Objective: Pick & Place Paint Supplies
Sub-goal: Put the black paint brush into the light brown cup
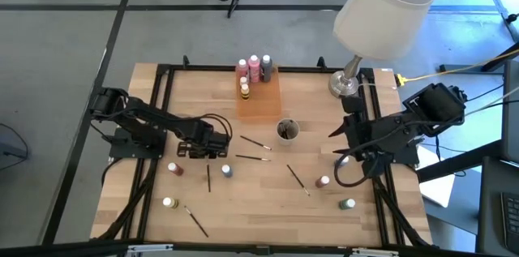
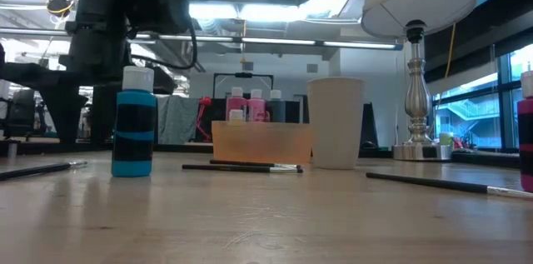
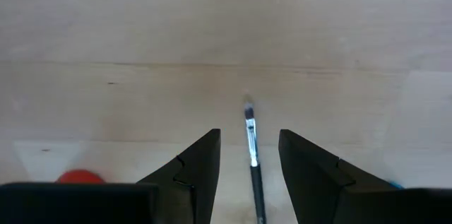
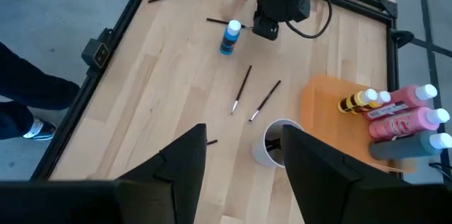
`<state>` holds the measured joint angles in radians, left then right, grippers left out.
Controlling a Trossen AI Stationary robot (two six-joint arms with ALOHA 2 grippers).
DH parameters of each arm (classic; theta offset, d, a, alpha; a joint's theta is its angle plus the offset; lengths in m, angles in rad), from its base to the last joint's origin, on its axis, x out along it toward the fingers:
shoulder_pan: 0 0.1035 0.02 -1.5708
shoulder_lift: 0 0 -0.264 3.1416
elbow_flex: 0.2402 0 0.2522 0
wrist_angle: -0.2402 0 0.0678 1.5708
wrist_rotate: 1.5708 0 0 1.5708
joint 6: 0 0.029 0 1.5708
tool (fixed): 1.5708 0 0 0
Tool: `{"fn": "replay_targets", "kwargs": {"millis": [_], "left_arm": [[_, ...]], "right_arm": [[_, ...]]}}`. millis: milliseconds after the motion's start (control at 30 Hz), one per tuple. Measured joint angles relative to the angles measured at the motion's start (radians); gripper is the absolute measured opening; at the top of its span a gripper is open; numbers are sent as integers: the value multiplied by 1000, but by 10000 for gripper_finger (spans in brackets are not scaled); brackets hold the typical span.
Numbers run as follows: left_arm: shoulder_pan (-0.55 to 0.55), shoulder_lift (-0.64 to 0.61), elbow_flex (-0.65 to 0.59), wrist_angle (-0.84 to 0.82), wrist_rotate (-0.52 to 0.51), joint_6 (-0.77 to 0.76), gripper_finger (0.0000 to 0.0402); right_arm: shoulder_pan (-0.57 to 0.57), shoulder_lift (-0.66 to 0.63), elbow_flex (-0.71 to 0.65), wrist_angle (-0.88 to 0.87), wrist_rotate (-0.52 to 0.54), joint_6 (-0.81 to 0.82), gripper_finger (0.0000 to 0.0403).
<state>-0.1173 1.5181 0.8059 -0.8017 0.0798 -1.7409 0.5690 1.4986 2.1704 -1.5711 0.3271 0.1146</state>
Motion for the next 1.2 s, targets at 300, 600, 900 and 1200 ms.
{"fn": "replay_targets", "kwargs": {"millis": [300,600,900,1200], "left_arm": [[0,7,0,20,6,7,141],[0,11,0,21,6,7,141],[7,37,0,28,23,34,141],[8,40,0,29,22,49,141]], "right_arm": [[0,0,0,0,0,0,187],[0,0,0,0,0,1,187],[0,0,0,0,0,7,187],[0,0,0,0,0,27,187]]}}
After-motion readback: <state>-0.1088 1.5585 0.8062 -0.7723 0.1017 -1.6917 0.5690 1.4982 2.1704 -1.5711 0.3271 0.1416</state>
